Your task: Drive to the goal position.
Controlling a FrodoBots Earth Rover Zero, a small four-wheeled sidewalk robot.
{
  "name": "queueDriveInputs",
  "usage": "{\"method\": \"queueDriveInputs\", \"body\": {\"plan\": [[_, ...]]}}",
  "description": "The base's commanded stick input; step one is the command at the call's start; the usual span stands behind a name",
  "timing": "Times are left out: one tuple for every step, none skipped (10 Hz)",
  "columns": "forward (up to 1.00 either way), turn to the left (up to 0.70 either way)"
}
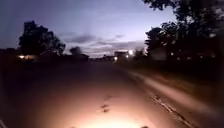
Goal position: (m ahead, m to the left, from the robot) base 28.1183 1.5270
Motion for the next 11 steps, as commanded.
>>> {"method": "queueDriveInputs", "body": {"plan": [[0.7, 0.0], [0.7, 0.0], [0.7, 0.0], [0.7, 0.0], [0.7, 0.0], [0.7, 0.0], [0.7, 0.0], [0.7, 0.0], [0.7, 0.0], [0.7, 0.0], [0.7, 0.0]]}}
